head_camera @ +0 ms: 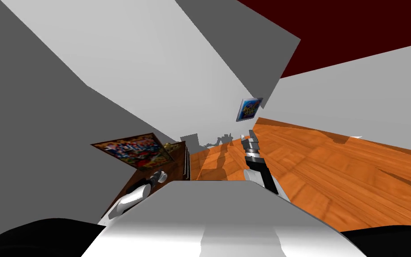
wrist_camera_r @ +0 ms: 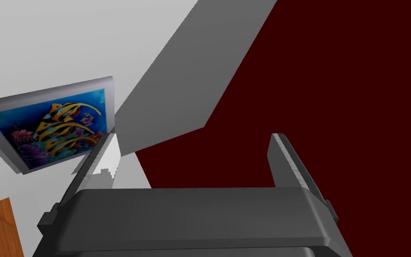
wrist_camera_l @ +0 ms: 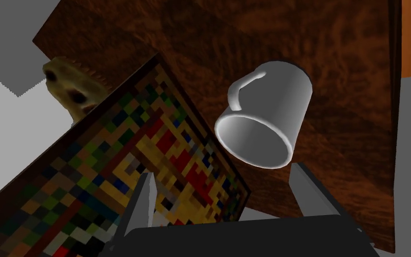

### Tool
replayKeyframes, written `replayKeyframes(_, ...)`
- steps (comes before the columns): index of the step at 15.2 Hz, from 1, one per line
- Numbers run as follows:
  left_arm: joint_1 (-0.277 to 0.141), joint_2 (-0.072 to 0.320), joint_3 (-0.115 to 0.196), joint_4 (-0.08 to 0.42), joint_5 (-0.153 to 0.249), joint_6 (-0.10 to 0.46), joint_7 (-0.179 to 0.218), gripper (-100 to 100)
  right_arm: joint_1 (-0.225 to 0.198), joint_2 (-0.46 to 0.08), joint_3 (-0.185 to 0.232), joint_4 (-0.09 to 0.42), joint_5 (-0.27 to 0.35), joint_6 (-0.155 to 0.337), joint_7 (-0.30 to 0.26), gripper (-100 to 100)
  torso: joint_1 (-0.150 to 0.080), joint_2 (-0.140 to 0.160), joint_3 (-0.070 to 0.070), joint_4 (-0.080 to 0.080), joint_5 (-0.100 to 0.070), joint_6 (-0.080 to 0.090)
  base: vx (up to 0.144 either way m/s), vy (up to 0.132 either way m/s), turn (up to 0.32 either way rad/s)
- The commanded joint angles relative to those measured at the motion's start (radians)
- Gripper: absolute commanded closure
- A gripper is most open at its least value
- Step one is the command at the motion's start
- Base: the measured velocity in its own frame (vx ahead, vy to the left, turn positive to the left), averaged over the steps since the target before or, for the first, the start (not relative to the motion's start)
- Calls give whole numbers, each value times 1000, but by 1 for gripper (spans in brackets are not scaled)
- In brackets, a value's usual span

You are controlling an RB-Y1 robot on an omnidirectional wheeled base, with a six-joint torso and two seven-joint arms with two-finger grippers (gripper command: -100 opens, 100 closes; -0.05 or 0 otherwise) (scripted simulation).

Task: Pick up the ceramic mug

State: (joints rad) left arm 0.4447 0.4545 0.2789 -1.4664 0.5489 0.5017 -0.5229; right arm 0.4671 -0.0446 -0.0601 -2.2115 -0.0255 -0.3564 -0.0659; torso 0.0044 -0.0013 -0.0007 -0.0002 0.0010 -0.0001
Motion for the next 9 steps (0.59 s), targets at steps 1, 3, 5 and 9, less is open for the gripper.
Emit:
replayKeyframes(1, -7, 11, 19, 50, 30, 50, -30, -100, 0, 0, 0, 0, 0, 0, 0, 0, 0, 0, 0, 0, 0, 0, -8, 42, -178)
replayKeyframes(3, -9, 21, 36, 81, 58, 91, -55, -100, 0, 0, 0, 0, 0, 0, 0, 0, 1, 0, 0, 0, 0, 0, -8, 48, -241)
replayKeyframes(5, -9, 21, 36, 89, 58, 106, -55, -100, 0, 0, 0, 0, 0, 0, 0, 0, 1, 0, 0, 0, 0, 0, -9, 54, -153)
replayKeyframes(9, -14, 39, 67, 163, 110, 192, -102, -100, 0, 0, 0, 0, 0, 0, 0, 0, 1, 0, 0, 0, 0, 1, -12, 47, -227)
